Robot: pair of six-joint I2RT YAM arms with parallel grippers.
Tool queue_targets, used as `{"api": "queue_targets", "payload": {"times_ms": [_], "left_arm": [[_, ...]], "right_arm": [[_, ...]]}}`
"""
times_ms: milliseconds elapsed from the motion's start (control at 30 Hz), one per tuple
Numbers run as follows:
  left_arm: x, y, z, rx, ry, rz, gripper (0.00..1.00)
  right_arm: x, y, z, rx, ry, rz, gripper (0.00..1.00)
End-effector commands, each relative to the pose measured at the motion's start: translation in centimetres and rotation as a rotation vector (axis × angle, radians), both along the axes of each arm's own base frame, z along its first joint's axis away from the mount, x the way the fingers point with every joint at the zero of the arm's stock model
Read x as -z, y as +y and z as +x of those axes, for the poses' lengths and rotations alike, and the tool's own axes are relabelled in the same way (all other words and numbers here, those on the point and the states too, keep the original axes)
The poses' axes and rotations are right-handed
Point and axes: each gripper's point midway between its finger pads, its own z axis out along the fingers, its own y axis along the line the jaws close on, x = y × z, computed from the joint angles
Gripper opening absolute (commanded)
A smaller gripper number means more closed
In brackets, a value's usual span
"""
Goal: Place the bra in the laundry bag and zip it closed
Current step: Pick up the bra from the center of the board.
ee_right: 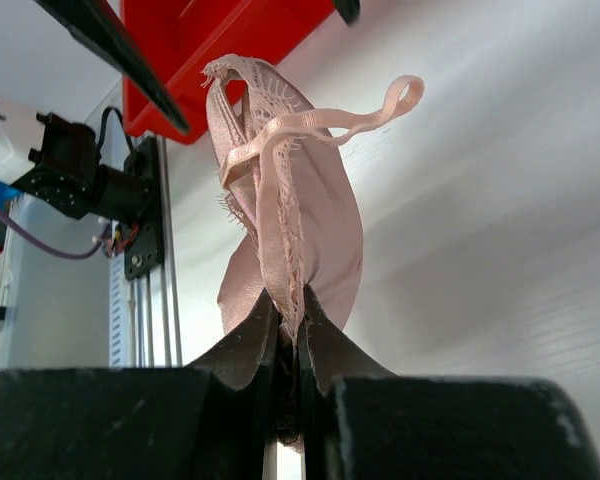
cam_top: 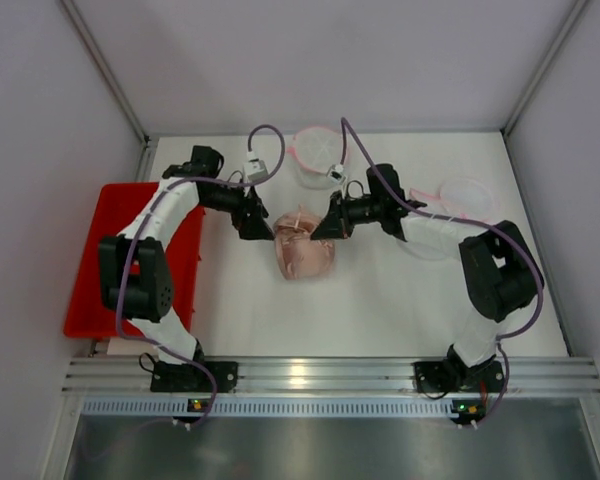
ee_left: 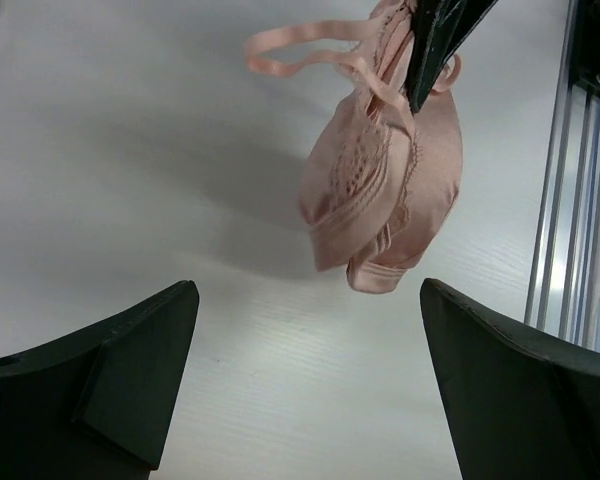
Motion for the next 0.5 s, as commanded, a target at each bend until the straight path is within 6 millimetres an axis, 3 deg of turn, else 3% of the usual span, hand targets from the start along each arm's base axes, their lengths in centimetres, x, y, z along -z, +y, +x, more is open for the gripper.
{"api": "queue_targets", "payload": {"times_ms": [0,100,367,467], "left_arm": [[-1.9,-3.3,-3.1,0.148,-0.111,-0.034,0.98],[-1.9,-4.8,-5.1,0.203,-0.087,-0.062,0.98],[-0.5,-7.2,-9.2,0.302,-0.015,-0.059,0.98],[-0.2,-7.6,-10.4,0.310,0.034,-0.058,0.83]], "right_arm": [[-2.1,0.7,-3.0,-0.118,-0.113,0.016,0.00],[-2.2,1.1,-3.7,-0.138,-0.133,0.001,0.00],[-5.2,1.2,-4.6,-0.146,-0.189,0.037,0.00],[-6.5,1.0,-5.0,-0.141,-0.213,0.055,0.00]]}}
